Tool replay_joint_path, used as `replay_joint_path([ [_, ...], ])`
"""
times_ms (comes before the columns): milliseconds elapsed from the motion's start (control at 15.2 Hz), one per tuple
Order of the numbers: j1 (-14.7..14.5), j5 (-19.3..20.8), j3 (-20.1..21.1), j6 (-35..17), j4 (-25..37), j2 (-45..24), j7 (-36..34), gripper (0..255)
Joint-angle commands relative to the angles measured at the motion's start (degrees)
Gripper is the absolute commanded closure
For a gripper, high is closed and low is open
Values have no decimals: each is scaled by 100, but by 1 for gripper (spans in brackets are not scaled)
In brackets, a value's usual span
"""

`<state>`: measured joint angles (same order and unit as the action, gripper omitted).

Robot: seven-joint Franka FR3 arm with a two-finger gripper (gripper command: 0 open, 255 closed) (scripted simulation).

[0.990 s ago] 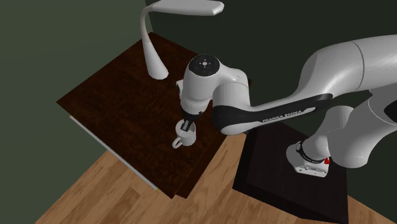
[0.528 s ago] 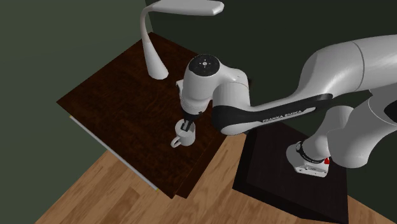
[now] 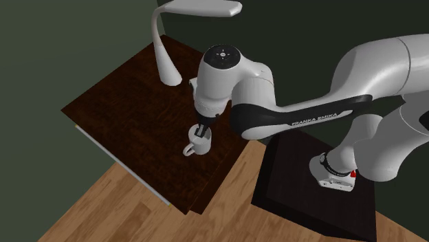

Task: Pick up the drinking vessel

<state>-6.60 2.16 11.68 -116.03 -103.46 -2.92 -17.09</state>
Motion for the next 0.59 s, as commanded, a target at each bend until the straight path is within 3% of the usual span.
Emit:
replay_joint_path([
  [0, 1, -1, -2, 156, 167, -12, 9, 255],
  [528, -2, -7, 1, 629, 637, -9, 22, 255],
])
